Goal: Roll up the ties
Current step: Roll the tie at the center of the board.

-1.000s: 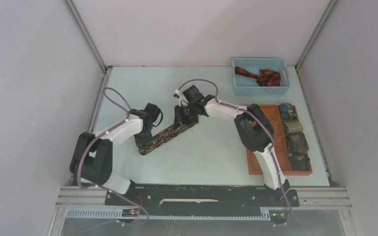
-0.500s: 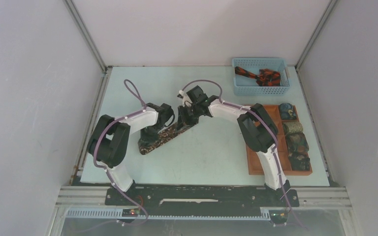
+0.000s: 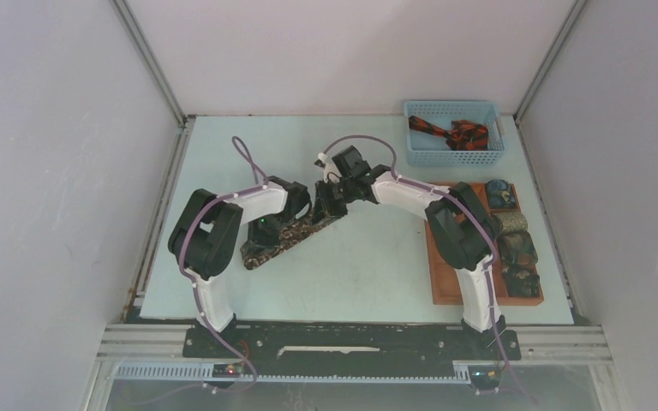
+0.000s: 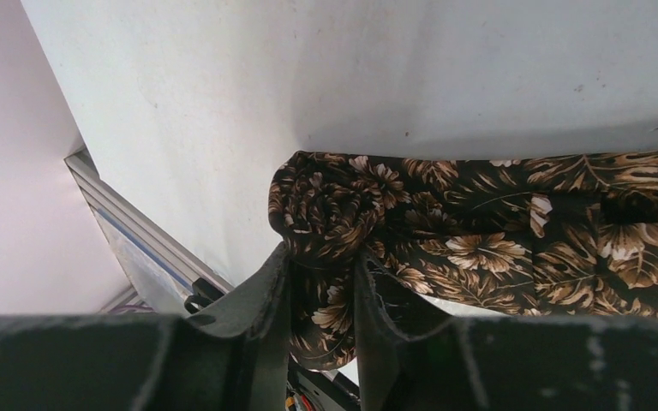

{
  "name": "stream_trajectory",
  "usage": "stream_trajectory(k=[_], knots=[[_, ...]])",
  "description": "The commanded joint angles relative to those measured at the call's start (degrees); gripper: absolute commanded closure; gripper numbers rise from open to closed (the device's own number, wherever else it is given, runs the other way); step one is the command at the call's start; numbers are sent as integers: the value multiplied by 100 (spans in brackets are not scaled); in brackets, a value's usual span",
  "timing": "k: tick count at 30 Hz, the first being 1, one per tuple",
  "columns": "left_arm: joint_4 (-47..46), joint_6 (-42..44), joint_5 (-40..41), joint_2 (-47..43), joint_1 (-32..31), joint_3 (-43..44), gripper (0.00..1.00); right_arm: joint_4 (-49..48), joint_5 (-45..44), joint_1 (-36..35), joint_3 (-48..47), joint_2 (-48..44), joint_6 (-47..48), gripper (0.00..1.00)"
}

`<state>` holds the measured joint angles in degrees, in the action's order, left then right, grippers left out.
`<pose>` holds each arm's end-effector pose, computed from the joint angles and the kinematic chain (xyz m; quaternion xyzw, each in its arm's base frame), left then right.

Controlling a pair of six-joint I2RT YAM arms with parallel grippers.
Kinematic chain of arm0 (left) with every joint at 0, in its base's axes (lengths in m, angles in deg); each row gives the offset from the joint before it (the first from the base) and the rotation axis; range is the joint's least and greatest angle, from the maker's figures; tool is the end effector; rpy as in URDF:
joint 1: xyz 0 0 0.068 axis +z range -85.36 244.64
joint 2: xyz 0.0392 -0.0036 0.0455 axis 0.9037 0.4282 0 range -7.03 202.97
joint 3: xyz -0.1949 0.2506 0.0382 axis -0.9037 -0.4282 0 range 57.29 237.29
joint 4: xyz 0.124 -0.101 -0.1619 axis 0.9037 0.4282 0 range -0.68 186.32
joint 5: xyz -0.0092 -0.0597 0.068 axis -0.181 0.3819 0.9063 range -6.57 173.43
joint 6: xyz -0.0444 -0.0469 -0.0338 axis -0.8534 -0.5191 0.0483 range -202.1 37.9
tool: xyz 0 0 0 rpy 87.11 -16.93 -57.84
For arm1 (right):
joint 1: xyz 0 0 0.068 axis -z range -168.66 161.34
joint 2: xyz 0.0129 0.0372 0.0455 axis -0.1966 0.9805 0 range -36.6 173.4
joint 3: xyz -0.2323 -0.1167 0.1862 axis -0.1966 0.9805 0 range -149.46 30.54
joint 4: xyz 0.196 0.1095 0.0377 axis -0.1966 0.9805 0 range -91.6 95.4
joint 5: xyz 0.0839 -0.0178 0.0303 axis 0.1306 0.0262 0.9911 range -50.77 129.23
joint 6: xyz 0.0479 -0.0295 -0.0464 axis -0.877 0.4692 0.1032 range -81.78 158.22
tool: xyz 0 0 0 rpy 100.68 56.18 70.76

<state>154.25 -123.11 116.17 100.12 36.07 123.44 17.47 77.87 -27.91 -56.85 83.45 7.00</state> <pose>0.2567 -0.1025 0.2001 -0.0641 0.9489 0.3050 0.0501 0.3318 0.3201 0.2266 -0.1706 0.8817 0.4338 0.0724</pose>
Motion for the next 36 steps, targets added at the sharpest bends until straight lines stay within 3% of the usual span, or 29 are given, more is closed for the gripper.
stream_trajectory(k=[1, 10, 19, 30, 36], knots=[[-144, -265, -137, 96, -51, 82, 67, -124, -20, 28, 124, -538, 81, 89], [-35, -327, -248, -185, -86, 148, 52, -17, -116, -31, 232, -810, 98, 89], [8, -329, -306, -573, -87, 152, 30, 41, -231, -135, 223, -895, 70, 89], [35, -275, -422, -998, -87, 192, 26, 91, -308, -237, 109, -871, 29, 90], [42, -309, -337, -1773, -80, 121, 21, 67, -400, -346, 49, -860, -46, 90]])
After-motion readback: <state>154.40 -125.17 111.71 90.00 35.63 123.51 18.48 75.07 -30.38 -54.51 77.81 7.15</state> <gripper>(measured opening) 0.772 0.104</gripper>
